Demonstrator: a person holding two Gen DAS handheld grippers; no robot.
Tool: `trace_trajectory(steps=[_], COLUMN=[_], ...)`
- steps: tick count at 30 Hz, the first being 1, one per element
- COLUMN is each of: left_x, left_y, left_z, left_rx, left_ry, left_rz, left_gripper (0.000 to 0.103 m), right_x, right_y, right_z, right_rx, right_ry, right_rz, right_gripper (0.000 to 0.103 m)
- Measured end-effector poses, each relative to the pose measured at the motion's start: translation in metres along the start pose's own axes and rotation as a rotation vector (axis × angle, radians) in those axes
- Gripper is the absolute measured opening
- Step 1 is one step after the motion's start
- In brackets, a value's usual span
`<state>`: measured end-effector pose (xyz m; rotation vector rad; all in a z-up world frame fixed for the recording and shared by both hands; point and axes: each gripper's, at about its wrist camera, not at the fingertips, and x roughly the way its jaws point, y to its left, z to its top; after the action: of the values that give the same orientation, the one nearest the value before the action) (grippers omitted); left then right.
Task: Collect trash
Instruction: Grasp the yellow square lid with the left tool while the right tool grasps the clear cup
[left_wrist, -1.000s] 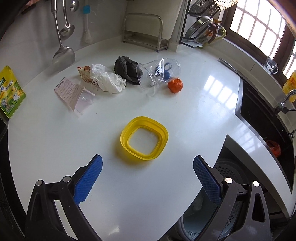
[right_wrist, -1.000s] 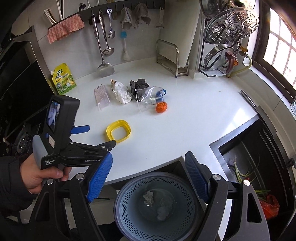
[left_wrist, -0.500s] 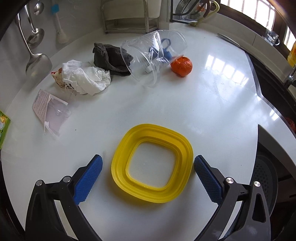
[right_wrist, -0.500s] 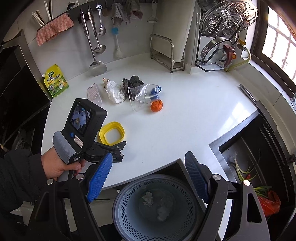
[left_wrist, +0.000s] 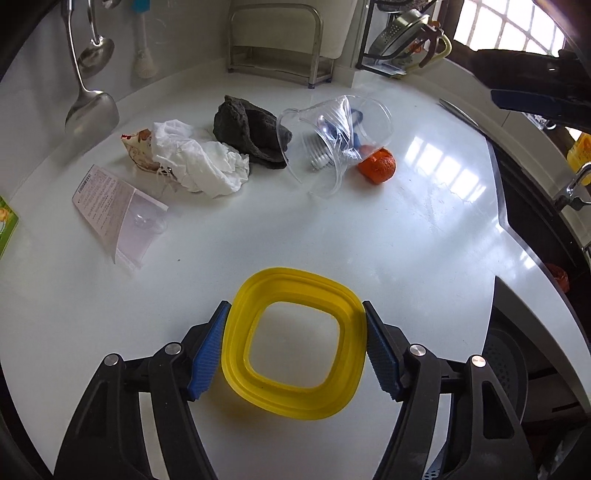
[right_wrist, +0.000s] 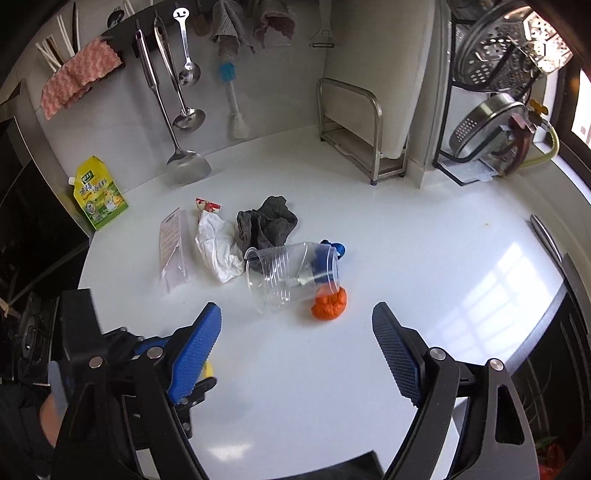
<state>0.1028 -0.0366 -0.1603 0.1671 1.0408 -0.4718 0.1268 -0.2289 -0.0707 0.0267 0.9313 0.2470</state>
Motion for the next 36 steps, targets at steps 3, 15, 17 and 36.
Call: trace_trajectory(steps=[3, 15, 17, 36], left_x=[-0.014, -0.025, -0.024, -0.019], left_y=[0.010, 0.032, 0.035, 0.042], left_z=[-0.004, -0.013, -0.013, -0.015], left_rx=[-0.026, -0.039, -0.036, -0.028], left_ry=[-0.014, -0.020, -0.016, -0.005], left_rz=[0.002, 0.014, 0.012, -0.005], left_gripper=[0.067, 0.067, 0.067, 0.067], right_x=[0.025, 0.085, 0.092, 0.142], right_y=[0.006, 0.070, 0.069, 0.020], right_z=[0.007, -0.013, -0.012, 0.012], right_rx=[-0.027, -0.270, -0.263, -0.112], right_ry=[-0.002, -0.066, -0.065, 0.112], right_rz=[-0.027, -0.369, -0.396, -0.252], right_gripper=[0.083, 0.087, 0.089, 0.082])
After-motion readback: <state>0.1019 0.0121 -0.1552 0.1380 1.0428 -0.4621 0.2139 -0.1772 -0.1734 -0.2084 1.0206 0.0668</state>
